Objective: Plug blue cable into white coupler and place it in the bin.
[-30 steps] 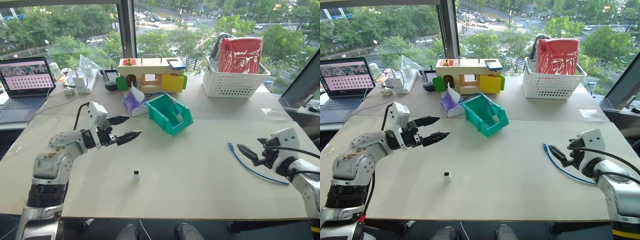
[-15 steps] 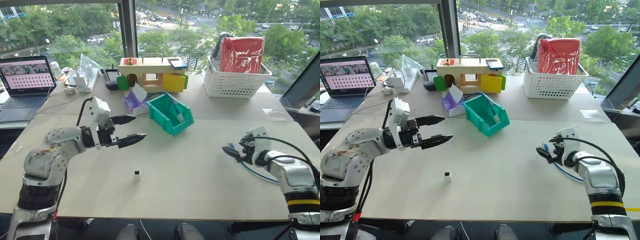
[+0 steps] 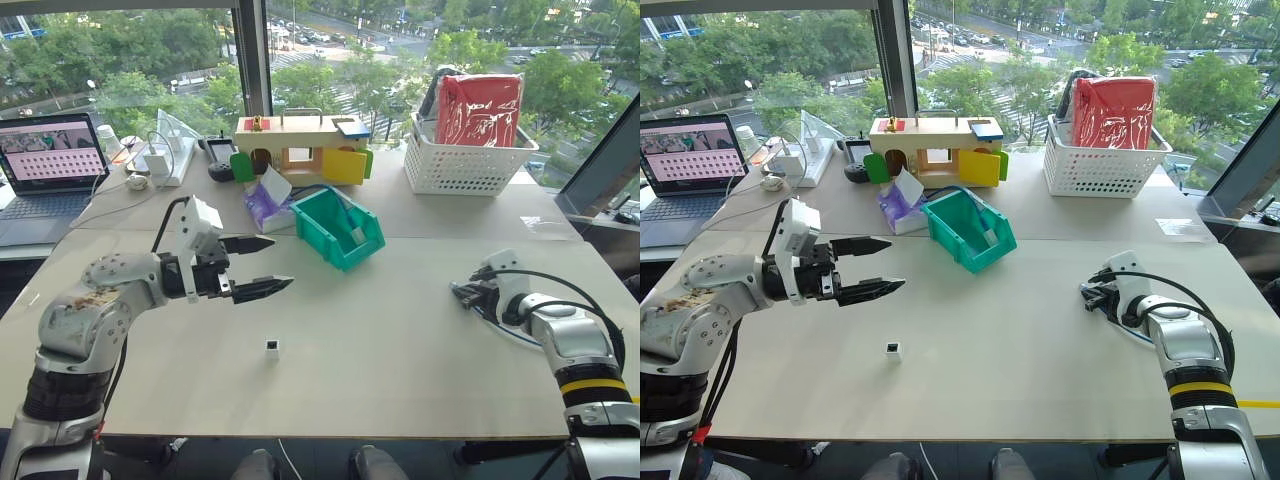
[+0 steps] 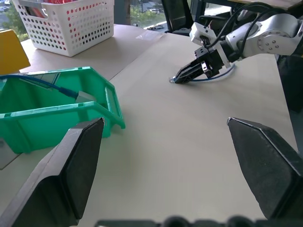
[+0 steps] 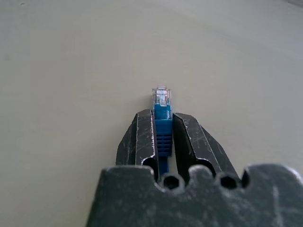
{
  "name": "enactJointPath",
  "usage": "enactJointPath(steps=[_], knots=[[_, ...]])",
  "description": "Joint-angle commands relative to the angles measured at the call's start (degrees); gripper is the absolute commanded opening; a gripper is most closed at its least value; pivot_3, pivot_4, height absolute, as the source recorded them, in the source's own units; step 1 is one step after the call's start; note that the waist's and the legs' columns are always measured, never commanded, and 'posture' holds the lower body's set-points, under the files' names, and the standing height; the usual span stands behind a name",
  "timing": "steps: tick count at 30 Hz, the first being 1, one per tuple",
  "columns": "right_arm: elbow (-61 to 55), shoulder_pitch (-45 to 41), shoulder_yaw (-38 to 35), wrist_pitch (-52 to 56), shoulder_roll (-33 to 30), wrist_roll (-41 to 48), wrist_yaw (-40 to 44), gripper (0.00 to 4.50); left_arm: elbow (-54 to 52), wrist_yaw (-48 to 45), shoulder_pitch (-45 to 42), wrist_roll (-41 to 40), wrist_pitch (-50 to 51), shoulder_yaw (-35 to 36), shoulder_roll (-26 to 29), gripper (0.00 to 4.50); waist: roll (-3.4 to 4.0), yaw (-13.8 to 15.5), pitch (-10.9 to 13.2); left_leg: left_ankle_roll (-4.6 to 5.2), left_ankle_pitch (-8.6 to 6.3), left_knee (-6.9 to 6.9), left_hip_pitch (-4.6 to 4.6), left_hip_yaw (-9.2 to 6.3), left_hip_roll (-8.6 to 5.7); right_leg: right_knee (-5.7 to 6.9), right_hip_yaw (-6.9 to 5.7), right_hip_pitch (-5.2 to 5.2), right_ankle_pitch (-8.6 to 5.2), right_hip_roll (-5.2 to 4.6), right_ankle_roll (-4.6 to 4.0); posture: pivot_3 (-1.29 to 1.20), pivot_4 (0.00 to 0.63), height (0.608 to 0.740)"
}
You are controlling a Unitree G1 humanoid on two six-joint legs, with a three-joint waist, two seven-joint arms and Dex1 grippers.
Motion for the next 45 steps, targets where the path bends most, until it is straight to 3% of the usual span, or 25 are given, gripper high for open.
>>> enactJointPath(steps=[1, 8, 17, 18, 21, 24, 28, 31, 34, 45], knots=[[-6.5, -4.3, 9.0, -8.6, -0.4, -4.2, 10.6, 0.17, 1.1, -2.5, -3.8, 1.1, -3.1, -1.2, 0.3, 4.50, 0.02, -0.6, 0.0, 0.00, 0.00, 0.00, -0.01, -0.01, 0.01, 0.01, 0.00, -0.02, 0.00, 0.02, 0.00, 0.00, 0.150, 0.737], [-6.3, -13.1, 22.1, -16.8, 6.1, -9.2, 23.8, 0.17, 5.8, -13.2, -7.4, 7.2, -10.6, -9.9, 0.9, 4.50, 0.03, -0.8, 0.0, 0.00, 0.00, 0.00, -0.06, -0.02, 0.01, 0.06, 0.00, -0.09, -0.01, 0.05, -0.02, 0.00, 0.150, 0.737], [-2.9, -15.2, 23.6, -20.5, 8.4, -10.9, 28.4, 0.17, 13.3, -21.7, -8.4, 16.8, -20.1, -19.4, 0.2, 4.50, 0.04, 0.8, 0.0, 0.00, 0.00, 0.02, -0.14, 0.04, -0.02, 0.05, -0.02, -0.16, -0.02, 0.00, -0.04, 0.00, 0.150, 0.737], [-2.8, -15.3, 22.9, -20.0, 8.3, -10.9, 28.0, 1.18, 14.8, -21.6, -8.9, 18.4, -21.8, -20.4, -0.7, 4.50, 0.04, 0.8, 0.0, 0.00, 0.00, 0.02, -0.14, 0.04, -0.01, 0.08, -0.01, -0.17, -0.02, 0.00, -0.05, 0.00, 0.150, 0.737], [-3.5, -15.1, 21.5, -18.3, 8.0, -10.6, 27.5, 2.06, 17.4, -21.2, -10.0, 21.1, -24.2, -21.7, -2.6, 4.50, 0.04, 0.9, 0.0, -0.01, 0.01, 0.05, -0.14, 0.03, -0.01, 0.11, -0.01, -0.17, -0.02, 0.01, -0.07, 0.00, 0.150, 0.737], [-13.2, -11.5, 14.5, -8.9, 4.9, -4.4, 27.0, 3.06, 23.1, -19.3, -14.6, 23.9, -26.0, -23.8, -8.7, 4.50, 0.05, 1.5, 0.0, -0.01, 0.01, 0.08, -0.19, 0.02, -0.02, 0.13, -0.02, -0.18, -0.02, 0.00, -0.06, 0.00, 0.150, 0.737], [-26.1, -5.2, 7.8, 1.7, 1.2, 0.1, 24.3, 4.45, 28.3, -19.3, -17.9, 26.6, -26.9, -25.6, -12.7, 4.50, 0.05, 2.1, 0.0, 0.02, -0.01, 0.17, -0.28, 0.01, -0.02, 0.07, -0.03, -0.18, -0.01, -0.01, -0.04, 0.00, 0.150, 0.737], [-35.6, -0.1, 2.8, 14.2, -1.4, 4.5, 21.5, 4.45, 32.1, -20.3, -18.8, 25.2, -23.1, -25.7, -16.2, 4.50, 0.06, 2.0, 0.0, 0.03, -0.02, 0.17, -0.24, -0.01, 0.00, 0.10, -0.03, -0.19, -0.02, 0.02, -0.05, 0.00, 0.150, 0.737], [-43.7, 5.0, -0.7, 22.8, -4.1, 7.3, 18.7, 4.45, 36.0, -20.7, -18.8, 27.9, -25.8, -27.4, -18.4, 4.50, 0.08, 1.9, 0.0, 0.03, -0.02, 0.17, -0.23, -0.05, -0.02, 0.17, -0.03, -0.19, -0.03, 0.01, -0.06, 0.00, 0.150, 0.737], [-58.8, 17.9, -16.7, 39.2, -6.9, 18.3, 10.9, 4.45, 51.0, -15.9, -21.2, 37.5, -35.7, -31.1, -25.5, 4.50, 0.06, 1.7, 0.0, 0.03, -0.02, 0.23, -0.35, -0.27, -0.13, 0.07, -0.04, -0.14, -0.03, 0.01, -0.03, 0.00, 0.150, 0.737]])
